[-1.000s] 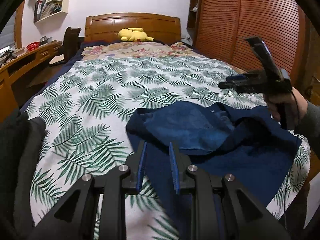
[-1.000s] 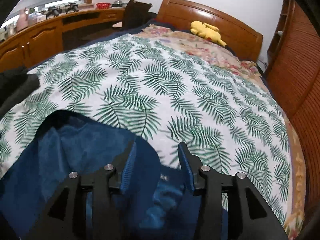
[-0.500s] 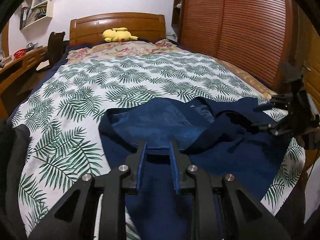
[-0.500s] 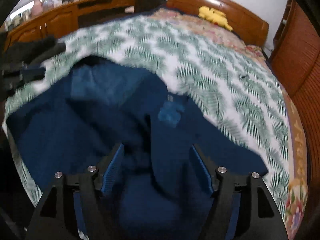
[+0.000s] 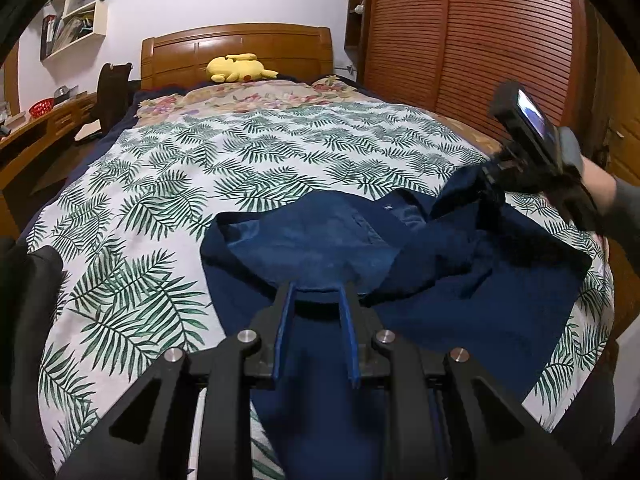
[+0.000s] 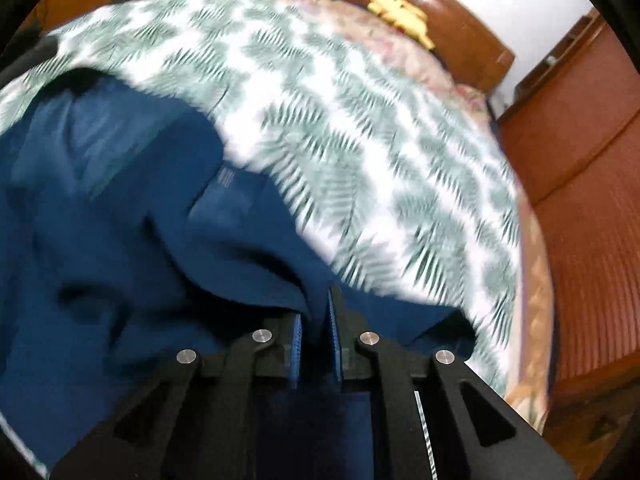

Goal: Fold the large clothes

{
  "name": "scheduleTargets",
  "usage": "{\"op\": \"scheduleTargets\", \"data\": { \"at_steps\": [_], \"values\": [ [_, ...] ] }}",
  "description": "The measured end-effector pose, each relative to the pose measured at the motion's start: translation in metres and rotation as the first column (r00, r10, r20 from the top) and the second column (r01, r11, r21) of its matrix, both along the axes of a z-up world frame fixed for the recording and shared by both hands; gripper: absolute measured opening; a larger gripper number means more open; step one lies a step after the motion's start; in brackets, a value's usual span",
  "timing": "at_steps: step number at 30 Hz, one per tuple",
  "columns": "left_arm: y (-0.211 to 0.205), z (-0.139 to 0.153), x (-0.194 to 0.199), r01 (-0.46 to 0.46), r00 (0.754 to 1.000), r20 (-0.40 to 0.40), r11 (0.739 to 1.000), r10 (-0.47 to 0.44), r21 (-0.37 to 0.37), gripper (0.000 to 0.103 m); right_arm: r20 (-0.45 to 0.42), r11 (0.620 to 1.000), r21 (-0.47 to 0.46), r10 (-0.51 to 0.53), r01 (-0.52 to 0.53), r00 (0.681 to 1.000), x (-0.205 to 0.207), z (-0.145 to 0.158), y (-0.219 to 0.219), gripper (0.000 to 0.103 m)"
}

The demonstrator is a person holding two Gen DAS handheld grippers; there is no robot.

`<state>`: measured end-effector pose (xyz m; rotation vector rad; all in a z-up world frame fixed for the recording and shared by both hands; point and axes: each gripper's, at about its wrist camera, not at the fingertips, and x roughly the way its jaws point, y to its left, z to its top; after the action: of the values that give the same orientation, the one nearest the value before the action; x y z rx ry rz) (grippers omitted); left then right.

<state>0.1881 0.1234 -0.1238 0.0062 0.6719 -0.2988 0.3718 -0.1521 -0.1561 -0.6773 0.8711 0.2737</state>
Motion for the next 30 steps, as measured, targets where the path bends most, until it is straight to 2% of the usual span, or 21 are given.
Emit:
{"op": "scheduleTargets", "data": {
  "at_steps": [6,8,9,10,12,16,22,30],
  "values": [
    [0.009,-0.001,0.002,-0.018,1.000,-0.003,1.000,0.018,-0.008,0.021,0.058,1.000,-0.007,0.017,-0.017,0.998,0.051,0.011,0.031,0.010],
    [0.011,-0.001,0.003,-0.023,1.000,-0.004,1.000,0.023,-0.014,0.021,0.056,1.000,0.001,0.004,-0.004,0.998,0.056,0.010,0.040,0.015],
    [0.012,-0.001,0.003,-0.026,1.000,-0.004,1.000,0.026,-0.017,0.021,0.054,1.000,0.001,-0.006,0.006,0.999,0.059,0.008,0.042,0.025],
    [0.013,-0.001,0.003,-0.028,1.000,-0.004,0.999,0.028,-0.019,0.021,0.058,1.000,0.000,-0.017,0.017,0.998,0.061,0.008,0.044,0.041],
    [0.015,-0.001,0.004,-0.033,0.999,-0.004,0.999,0.033,-0.022,0.021,0.076,0.999,0.032,-0.020,0.017,0.997,0.061,0.010,0.048,0.059],
    [0.020,-0.001,0.005,-0.046,0.999,-0.006,0.999,0.046,-0.023,0.021,0.049,0.992,0.128,-0.004,-0.002,0.999,0.050,0.020,0.058,0.061],
    [0.029,-0.001,0.005,-0.071,0.997,-0.007,0.997,0.071,-0.022,0.021,-0.021,0.959,0.251,0.140,-0.130,0.990,0.018,0.022,0.092,0.061],
    [0.049,-0.002,0.005,-0.113,0.994,-0.011,0.993,0.113,-0.021,0.021,-0.124,0.904,0.347,0.309,-0.250,0.943,-0.026,-0.001,0.146,0.061]
  ]
}}
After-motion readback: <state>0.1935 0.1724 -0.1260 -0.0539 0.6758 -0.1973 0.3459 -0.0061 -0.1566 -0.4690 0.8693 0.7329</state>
